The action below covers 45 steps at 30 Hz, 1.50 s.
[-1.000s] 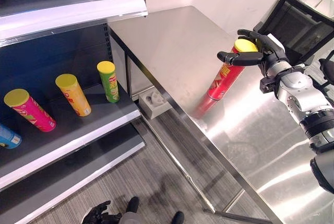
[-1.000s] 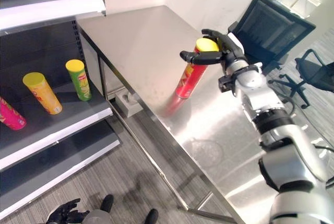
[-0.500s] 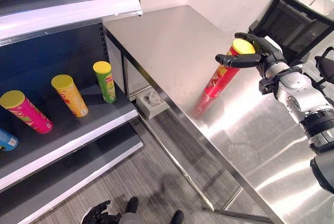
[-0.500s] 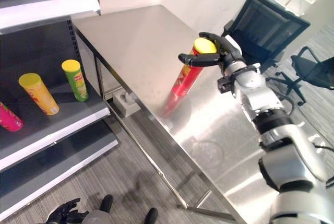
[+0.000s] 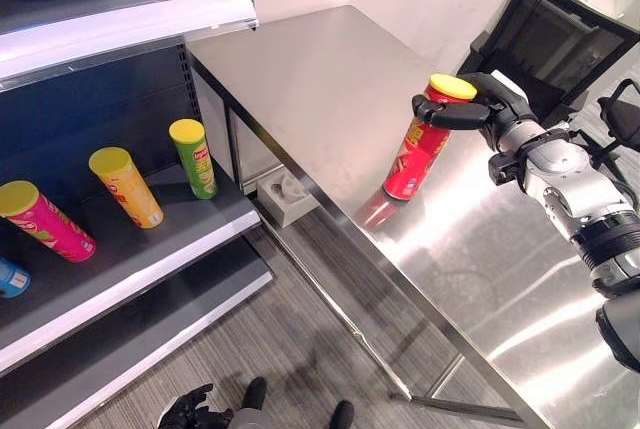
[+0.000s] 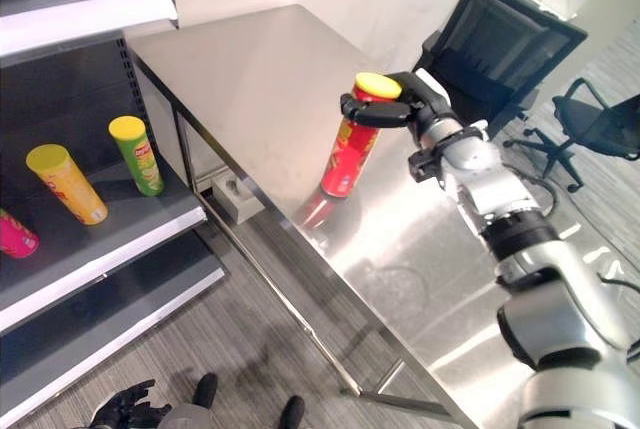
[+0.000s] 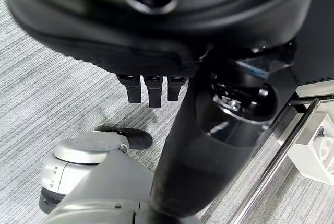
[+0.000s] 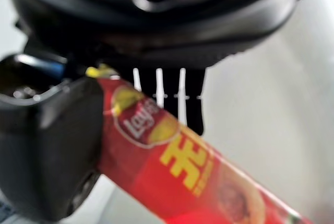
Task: Put the goods on the table back onto the shelves and tidy them up.
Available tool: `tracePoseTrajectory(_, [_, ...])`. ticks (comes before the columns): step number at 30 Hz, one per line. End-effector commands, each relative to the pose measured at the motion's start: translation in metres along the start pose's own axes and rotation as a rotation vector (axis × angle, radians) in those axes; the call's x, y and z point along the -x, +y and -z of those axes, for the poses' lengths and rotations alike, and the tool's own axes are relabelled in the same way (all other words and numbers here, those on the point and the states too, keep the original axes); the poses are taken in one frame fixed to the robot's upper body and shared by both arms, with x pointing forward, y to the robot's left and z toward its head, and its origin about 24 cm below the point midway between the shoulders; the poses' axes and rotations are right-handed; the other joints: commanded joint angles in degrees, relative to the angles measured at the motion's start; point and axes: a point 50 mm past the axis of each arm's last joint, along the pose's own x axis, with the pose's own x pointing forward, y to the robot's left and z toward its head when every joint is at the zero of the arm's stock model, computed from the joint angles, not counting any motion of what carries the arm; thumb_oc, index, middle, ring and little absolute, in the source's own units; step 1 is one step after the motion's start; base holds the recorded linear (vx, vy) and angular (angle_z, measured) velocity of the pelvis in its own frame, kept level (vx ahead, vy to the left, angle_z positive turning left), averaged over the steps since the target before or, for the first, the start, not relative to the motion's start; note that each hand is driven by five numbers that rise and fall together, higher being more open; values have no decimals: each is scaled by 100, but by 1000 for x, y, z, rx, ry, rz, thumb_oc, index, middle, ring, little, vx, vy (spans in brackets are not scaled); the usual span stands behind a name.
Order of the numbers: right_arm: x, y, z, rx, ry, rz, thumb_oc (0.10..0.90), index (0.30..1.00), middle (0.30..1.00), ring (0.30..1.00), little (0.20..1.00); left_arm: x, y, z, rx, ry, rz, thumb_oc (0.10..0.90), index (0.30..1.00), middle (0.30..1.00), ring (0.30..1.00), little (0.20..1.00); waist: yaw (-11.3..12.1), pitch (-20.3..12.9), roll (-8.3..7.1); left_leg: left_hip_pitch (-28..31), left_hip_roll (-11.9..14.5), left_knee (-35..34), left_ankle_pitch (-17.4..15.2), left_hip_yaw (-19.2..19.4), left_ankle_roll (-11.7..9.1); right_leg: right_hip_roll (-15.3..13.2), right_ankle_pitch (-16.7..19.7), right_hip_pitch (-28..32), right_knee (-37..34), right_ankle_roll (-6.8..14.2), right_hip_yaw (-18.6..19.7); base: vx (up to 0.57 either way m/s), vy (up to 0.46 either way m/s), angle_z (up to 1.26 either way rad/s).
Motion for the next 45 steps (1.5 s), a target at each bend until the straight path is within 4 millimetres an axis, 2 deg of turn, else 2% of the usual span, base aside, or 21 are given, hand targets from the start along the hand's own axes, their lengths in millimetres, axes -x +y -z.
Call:
tracePoseTrajectory(1, [11,-36,-52,52,-227,128,400,300,300,300,300,0,2,-6,-36,-36,0,800,900,900,900,900,80,-188,9,-13,193,12,-523,321,-166,-409,-166,160,61,534,-146,-26,65,-2])
tracePoseTrajectory(9, [45,-34,-70,-85,-485,199,400,300,300,300,300,1,7,-11,8,-67,-34,800,900,900,900,900,84,-115,30,-71,37,12,-578,432,-20,-569,76,-69,66,669,-18,-45,60,-9])
tracePoseTrajectory(13, [67,-28,-88,-135,-667,228,400,300,300,300,300,0,12,-20,29,-102,-55,800,900,900,900,900,98,17,213,-157,47,12,-470,370,88,-580,-117,-283,835,653,201,-114,15,-16])
tracePoseTrajectory(15, [80,-30,-88,-156,-720,256,400,300,300,300,300,-1,14,-29,25,-129,-54,800,900,900,900,900,41,30,305,-281,47,12,-354,239,124,-353,-464,-330,1237,591,585,-147,-11,22])
tracePoseTrajectory(16, [91,-28,-84,-161,-744,263,400,300,300,300,300,-2,12,-33,23,-141,-41,800,900,900,900,900,-12,-34,369,-423,-10,12,-235,46,153,-63,-865,-223,1526,544,964,-110,-46,60])
tracePoseTrajectory(19, [100,-22,-85,-140,-766,243,400,300,300,300,300,-1,11,-35,26,-153,-29,800,900,900,900,900,25,-181,375,-574,-115,12,-38,-234,143,303,-1224,-49,1511,339,1439,-75,-97,83])
tracePoseTrajectory(22, [100,-17,-85,-158,-780,227,400,300,300,300,300,1,7,-24,47,-124,-19,800,900,900,900,900,203,-282,278,-689,-189,12,158,-490,-22,398,-1345,428,737,97,1326,-96,-216,63])
tracePoseTrajectory(23, [98,-14,-90,-136,-790,215,400,300,300,300,300,1,4,-21,72,-119,-18,800,900,900,900,900,340,-214,285,-948,-103,54,416,-630,-225,544,-1369,530,419,-7,1247,-370,-424,112])
tracePoseTrajectory(25, [99,-12,-103,-45,-828,217,400,300,300,300,300,1,-7,-21,114,-126,-4,800,900,900,900,900,518,79,495,-1468,2,138,728,-822,-485,819,-1265,632,61,-146,811,-568,-370,145])
tracePoseTrajectory(27, [102,-10,-105,27,-828,229,400,300,300,300,300,0,-12,-22,125,-126,6,800,900,900,900,900,491,169,586,-1716,192,245,705,-69,-432,744,-1200,507,61,-157,358,-420,-59,193])
tracePoseTrajectory(30, [105,-9,-102,33,-825,238,400,300,300,300,300,2,-11,-18,114,-116,6,800,900,900,900,900,473,177,611,-1654,365,444,602,28,-419,633,-1124,465,61,-144,109,-204,65,132])
tracePoseTrajectory(31, [109,-8,-100,57,-828,238,400,300,300,300,300,1,-11,-17,82,-110,8,800,900,900,900,900,298,211,594,-1384,754,829,357,13,-445,336,-962,407,61,-131,-241,-212,136,153])
tracePoseTrajectory(32, [110,-8,-100,57,-828,239,400,300,300,300,300,1,-11,-17,81,-111,8,800,900,900,900,900,285,212,600,-1404,748,841,368,-6,-439,337,-948,403,61,-127,-260,-302,258,154])
tracePoseTrajectory(33, [112,-6,-95,60,-811,233,400,300,300,300,300,2,-8,-17,71,-109,2,800,900,900,900,900,111,176,628,-1087,1227,928,269,179,-479,148,-855,343,61,-97,-500,-150,238,148])
tracePoseTrajectory(36, [116,-2,-92,101,-794,220,400,300,300,300,300,3,-5,-15,48,-108,-3,800,900,900,900,900,-202,43,764,-479,2018,1003,269,605,-722,-228,-698,328,61,109,-810,-80,474,81])
tracePoseTrajectory(37, [117,0,-90,91,-786,211,400,300,300,300,300,4,-7,-12,31,-97,3,800,900,900,900,900,-310,-90,922,-202,1969,741,73,595,-846,-388,-571,350,68,241,-900,25,518,62])
tracePoseTrajectory(39, [119,0,-86,89,-773,217,400,300,300,300,300,4,-8,-12,18,-95,10,800,900,900,900,900,-343,-145,995,-156,1865,545,-18,645,-864,-534,-480,332,78,313,-937,-2,454,60])
tracePoseTrajectory(42, [121,6,-82,117,-758,237,400,300,300,300,300,3,-8,-14,-25,-98,15,800,900,900,900,900,-368,-181,1021,-169,1215,315,-395,723,-675,-1237,3,145,121,636,-999,-41,680,41])
tracePoseTrajectory(43, [120,9,-80,147,-746,245,400,300,300,300,300,3,-5,-16,-51,-103,10,800,900,900,900,900,-337,-173,978,-216,824,281,-556,696,-470,-1602,233,28,146,768,-984,-46,844,32])
tracePoseTrajectory(44, [118,16,-78,163,-742,248,400,300,300,300,300,2,3,-18,-92,-102,-9,800,900,900,900,900,-393,-125,936,-167,412,125,-578,641,-243,-1866,507,-151,406,759,-677,-79,853,10])
tracePoseTrajectory(45, [116,22,-78,167,-744,225,400,300,300,300,300,2,8,-22,-79,-113,-24,800,900,900,900,900,-455,-31,982,-161,339,72,-534,639,-117,-1590,295,-405,743,612,-121,-55,609,30])
